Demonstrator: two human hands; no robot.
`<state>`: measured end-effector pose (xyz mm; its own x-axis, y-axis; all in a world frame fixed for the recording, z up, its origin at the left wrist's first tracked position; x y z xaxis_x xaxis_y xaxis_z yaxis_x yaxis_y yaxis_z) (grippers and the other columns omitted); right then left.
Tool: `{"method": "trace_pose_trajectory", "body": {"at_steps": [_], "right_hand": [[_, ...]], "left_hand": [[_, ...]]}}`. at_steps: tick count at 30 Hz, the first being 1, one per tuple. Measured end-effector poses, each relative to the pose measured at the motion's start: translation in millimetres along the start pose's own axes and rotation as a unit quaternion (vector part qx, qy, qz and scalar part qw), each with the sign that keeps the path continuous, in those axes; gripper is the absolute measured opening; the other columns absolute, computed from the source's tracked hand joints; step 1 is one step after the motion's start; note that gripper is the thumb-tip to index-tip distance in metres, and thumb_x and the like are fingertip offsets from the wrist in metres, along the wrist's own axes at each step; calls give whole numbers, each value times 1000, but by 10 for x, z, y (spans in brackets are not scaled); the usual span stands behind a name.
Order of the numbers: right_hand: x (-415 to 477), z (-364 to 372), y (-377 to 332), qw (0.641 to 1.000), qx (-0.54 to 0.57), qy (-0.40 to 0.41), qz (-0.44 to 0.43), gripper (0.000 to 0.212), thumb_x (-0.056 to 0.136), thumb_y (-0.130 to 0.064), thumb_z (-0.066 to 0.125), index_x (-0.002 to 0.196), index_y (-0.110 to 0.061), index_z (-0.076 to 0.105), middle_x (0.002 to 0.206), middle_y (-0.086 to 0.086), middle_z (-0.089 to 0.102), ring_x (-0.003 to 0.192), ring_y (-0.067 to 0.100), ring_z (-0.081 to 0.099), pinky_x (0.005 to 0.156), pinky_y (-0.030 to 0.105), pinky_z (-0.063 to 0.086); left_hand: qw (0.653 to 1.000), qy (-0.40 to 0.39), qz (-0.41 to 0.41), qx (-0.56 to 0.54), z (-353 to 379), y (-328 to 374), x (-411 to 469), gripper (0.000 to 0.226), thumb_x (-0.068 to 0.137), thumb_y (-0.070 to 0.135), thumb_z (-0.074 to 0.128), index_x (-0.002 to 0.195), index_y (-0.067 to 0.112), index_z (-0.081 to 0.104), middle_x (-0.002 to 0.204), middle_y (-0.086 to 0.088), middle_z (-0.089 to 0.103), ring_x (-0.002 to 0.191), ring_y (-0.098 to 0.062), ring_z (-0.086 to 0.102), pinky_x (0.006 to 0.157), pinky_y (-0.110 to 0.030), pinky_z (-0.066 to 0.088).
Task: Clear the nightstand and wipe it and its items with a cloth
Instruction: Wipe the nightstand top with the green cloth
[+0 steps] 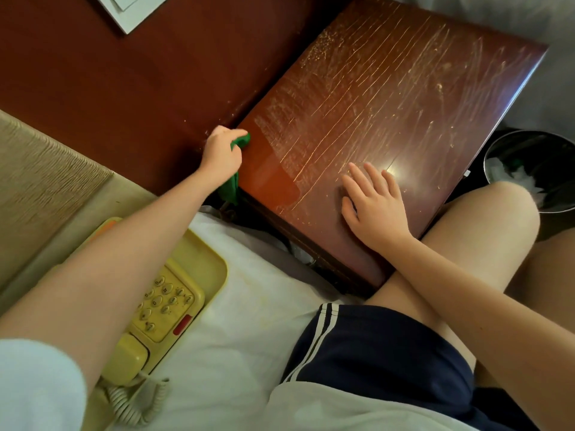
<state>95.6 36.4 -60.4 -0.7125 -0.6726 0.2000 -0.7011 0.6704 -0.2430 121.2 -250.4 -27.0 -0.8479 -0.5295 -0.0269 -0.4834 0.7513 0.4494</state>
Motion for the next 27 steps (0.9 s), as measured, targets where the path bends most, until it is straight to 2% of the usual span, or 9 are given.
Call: {"method": "trace_pose_trajectory", "body": {"at_steps": [3, 8, 13, 15, 17, 22, 24, 27], "right_hand": [[42, 66, 6, 999, 12, -45, -19, 49, 94, -33, 29, 130, -9, 54, 139, 11, 50, 132, 32, 41, 110, 39, 14], [51, 102, 20, 998, 25, -63, -5, 51, 94, -35, 30, 132, -9, 53, 139, 10, 50, 131, 30, 42, 109, 35, 14], [69, 96, 7, 998, 22, -57, -3, 49, 92, -35, 34, 129, -10, 55, 136, 10, 53, 129, 30, 44, 108, 35, 15], [65, 99, 6, 998, 21, -54, -2, 49, 92, -35, 34, 129, -10, 55, 136, 10, 53, 129, 29, 44, 108, 35, 15], [61, 105, 7, 998, 22, -54, -1, 49, 92, -35, 34, 129, -11, 55, 136, 9, 53, 130, 29, 44, 109, 35, 15], [56, 116, 5, 998, 31, -48, 3, 49, 92, -35, 34, 128, -11, 56, 136, 9, 53, 129, 29, 45, 109, 38, 19], [53, 117, 5, 998, 32, -47, 2, 49, 92, -35, 34, 128, -11, 56, 136, 9, 54, 128, 29, 45, 108, 38, 19], [54, 118, 9, 998, 36, -46, 3, 49, 92, -34, 34, 128, -11, 56, 136, 9, 54, 129, 29, 45, 109, 40, 22]], "left_hand": [[999, 35, -34, -2, 10, -18, 223, 41, 96, 1, 40, 134, 12, 52, 134, -8, 43, 119, -22, 45, 93, -18, 33], [998, 54, -24, 27, 129, 52, 374, 40, 97, 8, 42, 136, 11, 48, 132, -9, 45, 120, -26, 38, 96, -25, 33], [993, 56, 10, 106, 225, 38, 420, 42, 98, 38, 37, 129, 18, 57, 134, -2, 46, 127, -30, 27, 105, -43, 21], [995, 47, 18, 85, 252, 14, 417, 41, 99, 37, 36, 131, 18, 56, 141, -2, 43, 129, -30, 29, 105, -42, 28], [996, 40, 26, 74, 260, 7, 420, 39, 100, 29, 40, 134, 18, 52, 142, -5, 45, 127, -29, 39, 101, -38, 35], [991, 100, 52, 71, 273, 46, 356, 36, 97, 19, 44, 131, 15, 56, 130, -6, 57, 116, -26, 48, 95, -33, 39], [987, 101, 85, 93, 297, 67, 320, 36, 96, 16, 44, 129, 13, 57, 126, -9, 58, 110, -28, 48, 90, -33, 40], [988, 96, 91, 84, 280, 73, 325, 35, 96, 14, 44, 128, 12, 58, 127, -10, 57, 110, -30, 47, 89, -33, 39]]}}
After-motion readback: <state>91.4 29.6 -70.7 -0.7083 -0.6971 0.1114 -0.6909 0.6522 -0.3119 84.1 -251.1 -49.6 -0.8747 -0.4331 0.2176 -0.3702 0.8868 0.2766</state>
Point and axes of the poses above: each hand's wrist, its own x-axis towards the middle knuckle, its own z-axis out of the palm, y = z × x, the point moved 4 cm from there along x, towards the middle knuckle
